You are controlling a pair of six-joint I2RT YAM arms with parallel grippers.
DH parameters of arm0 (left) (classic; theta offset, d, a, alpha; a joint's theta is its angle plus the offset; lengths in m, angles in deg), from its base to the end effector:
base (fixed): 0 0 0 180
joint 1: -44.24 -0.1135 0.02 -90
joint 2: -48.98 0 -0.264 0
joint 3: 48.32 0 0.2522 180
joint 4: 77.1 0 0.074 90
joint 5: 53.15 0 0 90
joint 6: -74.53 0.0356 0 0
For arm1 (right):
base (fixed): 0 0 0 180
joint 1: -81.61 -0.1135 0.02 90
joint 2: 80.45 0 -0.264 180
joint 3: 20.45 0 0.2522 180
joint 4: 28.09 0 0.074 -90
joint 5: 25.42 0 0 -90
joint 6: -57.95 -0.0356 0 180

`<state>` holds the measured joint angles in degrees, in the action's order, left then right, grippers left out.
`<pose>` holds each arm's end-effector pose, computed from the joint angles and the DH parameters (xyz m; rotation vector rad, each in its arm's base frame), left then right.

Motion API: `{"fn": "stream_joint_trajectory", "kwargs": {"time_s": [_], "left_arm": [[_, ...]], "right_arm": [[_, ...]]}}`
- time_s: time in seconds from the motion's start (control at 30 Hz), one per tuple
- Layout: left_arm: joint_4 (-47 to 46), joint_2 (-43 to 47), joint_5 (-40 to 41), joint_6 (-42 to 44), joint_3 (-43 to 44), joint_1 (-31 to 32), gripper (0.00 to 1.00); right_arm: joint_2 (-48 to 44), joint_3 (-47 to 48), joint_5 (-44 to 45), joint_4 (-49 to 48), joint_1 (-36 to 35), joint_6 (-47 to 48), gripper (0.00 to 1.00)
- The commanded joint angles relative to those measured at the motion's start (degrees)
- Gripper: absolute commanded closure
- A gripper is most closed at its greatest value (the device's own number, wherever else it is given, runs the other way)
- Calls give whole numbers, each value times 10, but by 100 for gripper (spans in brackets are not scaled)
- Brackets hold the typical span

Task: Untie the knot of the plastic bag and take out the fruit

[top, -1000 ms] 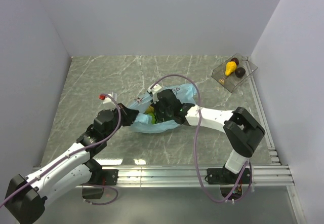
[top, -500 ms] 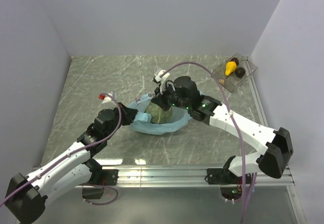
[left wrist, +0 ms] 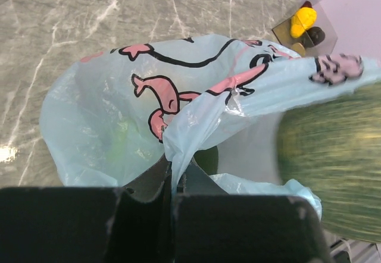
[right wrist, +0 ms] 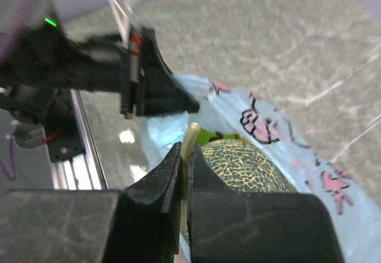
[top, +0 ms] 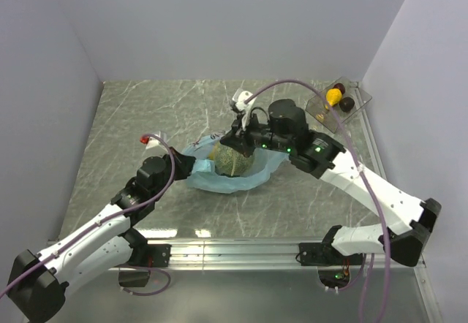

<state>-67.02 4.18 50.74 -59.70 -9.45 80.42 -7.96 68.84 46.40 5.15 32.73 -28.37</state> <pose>0.1567 -0.1040 0.2435 -0.3076 1.8851 -0.7481 0.1793 0.2223 0.4076 -1.0533 1.6157 0.8330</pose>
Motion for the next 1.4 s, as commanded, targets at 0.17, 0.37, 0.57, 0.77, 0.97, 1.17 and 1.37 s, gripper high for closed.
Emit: {"fn": "stream_joint_trajectory", "kwargs": {"time_s": [0.17,0.37,0.57,0.77,0.97,1.17,1.37], "left_arm": [[2,-25,10,-5,25,-3,100],[22,-41,13,6,43,-3,99],[35,-40,17,34,63,-3,99],[76,-50,-5,43,83,-3,100],[74,-35,-18,46,73,-4,99],[69,-28,-41,42,65,-5,99],[68,-13,-48,33,51,-5,99]], "right_arm": [[-31,118,-53,-8,1,4,100],[12,240,-121,-36,25,-36,100],[80,376,-150,-32,144,-132,100],[142,446,-72,18,273,-153,100],[165,391,32,-22,374,-167,100],[215,330,170,-66,447,-184,100],[262,278,276,-115,486,-215,100]]}}
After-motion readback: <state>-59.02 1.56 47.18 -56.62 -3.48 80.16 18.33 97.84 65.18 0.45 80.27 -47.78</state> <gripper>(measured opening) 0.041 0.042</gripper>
